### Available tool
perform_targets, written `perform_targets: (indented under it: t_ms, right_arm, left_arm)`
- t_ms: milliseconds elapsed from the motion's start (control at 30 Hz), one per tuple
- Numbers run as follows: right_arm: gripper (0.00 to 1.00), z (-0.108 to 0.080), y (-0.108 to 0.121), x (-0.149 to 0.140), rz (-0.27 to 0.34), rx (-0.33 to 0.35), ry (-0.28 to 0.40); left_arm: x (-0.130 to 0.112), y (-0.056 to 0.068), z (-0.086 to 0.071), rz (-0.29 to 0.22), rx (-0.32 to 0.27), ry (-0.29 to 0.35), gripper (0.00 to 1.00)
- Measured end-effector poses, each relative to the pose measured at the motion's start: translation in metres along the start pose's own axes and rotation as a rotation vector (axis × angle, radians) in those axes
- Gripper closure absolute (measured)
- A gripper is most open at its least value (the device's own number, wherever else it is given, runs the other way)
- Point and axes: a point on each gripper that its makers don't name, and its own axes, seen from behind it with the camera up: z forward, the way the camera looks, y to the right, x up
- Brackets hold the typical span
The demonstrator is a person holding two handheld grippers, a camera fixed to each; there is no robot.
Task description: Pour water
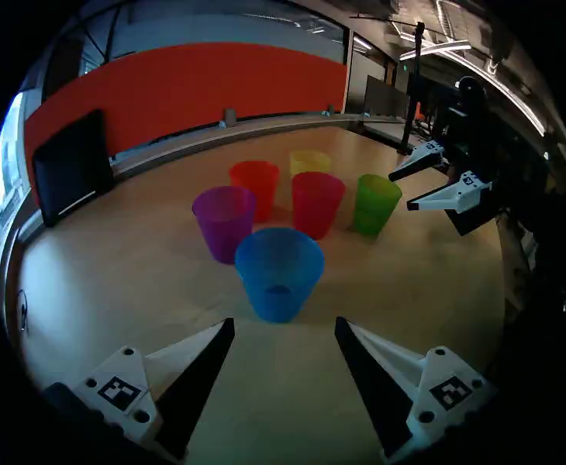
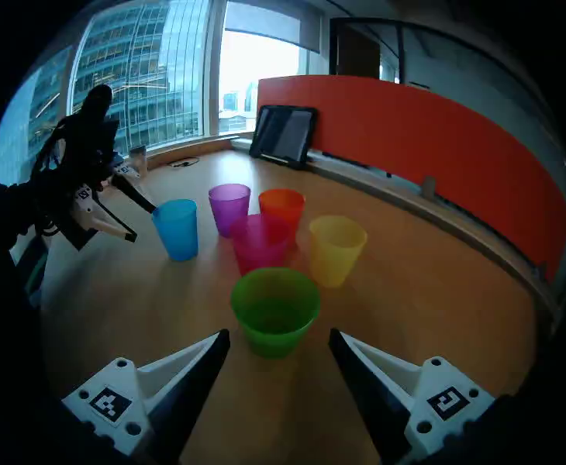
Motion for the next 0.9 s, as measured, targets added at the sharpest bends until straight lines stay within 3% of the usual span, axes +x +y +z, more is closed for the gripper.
perform_targets:
  t_ms: [367,600,900]
  right_arm:
    - [0.00,-0.022,-0.003,0.000,0.016,-0.044,0.033]
    - [0.00,-0.032,0.001,0.003,0.028,-0.106,0.073]
    - [0.00,-0.045,0.015,0.022,0.112,-0.204,0.176]
  left_arm:
    - [0.000,0.002,-0.019,-0.013,0.046,0.055,0.03]
    - [0.000,-0.014,-0.029,-0.045,0.145,0.121,0.04]
    - [0.000,-0.035,-0.040,-0.050,0.285,0.213,0.04]
